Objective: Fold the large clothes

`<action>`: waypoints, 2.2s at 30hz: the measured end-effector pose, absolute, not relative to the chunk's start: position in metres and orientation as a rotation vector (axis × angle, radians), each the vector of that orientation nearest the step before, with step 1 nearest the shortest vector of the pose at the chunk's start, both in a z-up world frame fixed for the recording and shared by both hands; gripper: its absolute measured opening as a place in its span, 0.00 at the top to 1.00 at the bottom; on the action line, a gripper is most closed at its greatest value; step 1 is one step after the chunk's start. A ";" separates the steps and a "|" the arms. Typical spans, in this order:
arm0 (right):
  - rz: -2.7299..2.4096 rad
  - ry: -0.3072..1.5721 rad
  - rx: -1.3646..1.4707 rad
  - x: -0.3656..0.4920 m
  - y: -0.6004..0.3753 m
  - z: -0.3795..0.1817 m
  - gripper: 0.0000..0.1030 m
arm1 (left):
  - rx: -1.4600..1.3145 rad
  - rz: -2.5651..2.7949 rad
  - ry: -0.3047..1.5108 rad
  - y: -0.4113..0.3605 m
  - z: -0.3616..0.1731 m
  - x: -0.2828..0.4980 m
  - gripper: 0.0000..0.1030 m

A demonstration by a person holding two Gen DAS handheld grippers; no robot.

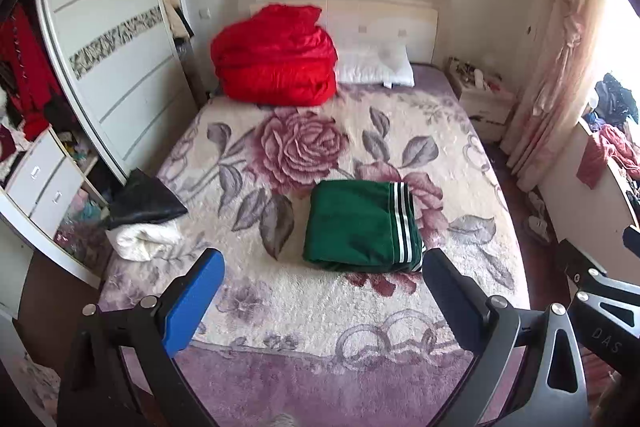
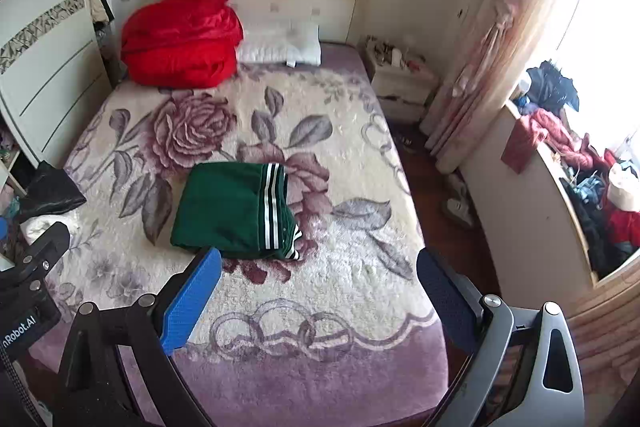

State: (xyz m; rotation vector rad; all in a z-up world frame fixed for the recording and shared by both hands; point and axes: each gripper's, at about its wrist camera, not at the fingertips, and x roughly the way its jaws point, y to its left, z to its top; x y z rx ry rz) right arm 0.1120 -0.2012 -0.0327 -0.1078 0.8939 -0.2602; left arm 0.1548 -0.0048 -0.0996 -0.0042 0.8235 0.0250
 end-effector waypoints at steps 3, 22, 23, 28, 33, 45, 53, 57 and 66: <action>-0.256 0.853 -0.114 0.083 -0.198 -0.006 0.03 | -0.015 0.029 0.809 -0.002 -0.085 0.139 0.02; -0.226 0.782 -0.102 0.001 -0.187 0.063 0.00 | -0.023 0.029 0.769 0.007 -0.049 0.084 0.02; -0.228 0.775 -0.105 0.000 -0.187 0.065 0.00 | -0.021 0.030 0.767 0.007 -0.049 0.082 0.02; -0.218 0.763 -0.099 -0.003 -0.187 0.070 0.00 | -0.022 0.042 0.751 0.009 -0.044 0.080 0.01; -0.213 0.763 -0.102 0.004 -0.188 0.073 0.00 | -0.020 0.053 0.731 0.010 -0.038 0.079 0.00; -0.197 0.752 -0.106 0.005 -0.189 0.076 0.00 | -0.012 0.064 0.722 0.010 -0.036 0.077 0.00; -0.172 0.759 -0.098 0.021 -0.191 0.077 0.00 | -0.010 0.066 0.719 0.008 -0.034 0.077 0.00; -0.166 0.759 -0.097 0.024 -0.192 0.077 0.00 | -0.010 0.064 0.721 0.008 -0.035 0.077 0.00; -0.160 0.767 -0.094 0.026 -0.190 0.076 0.00 | -0.005 0.068 0.720 0.009 -0.030 0.077 0.00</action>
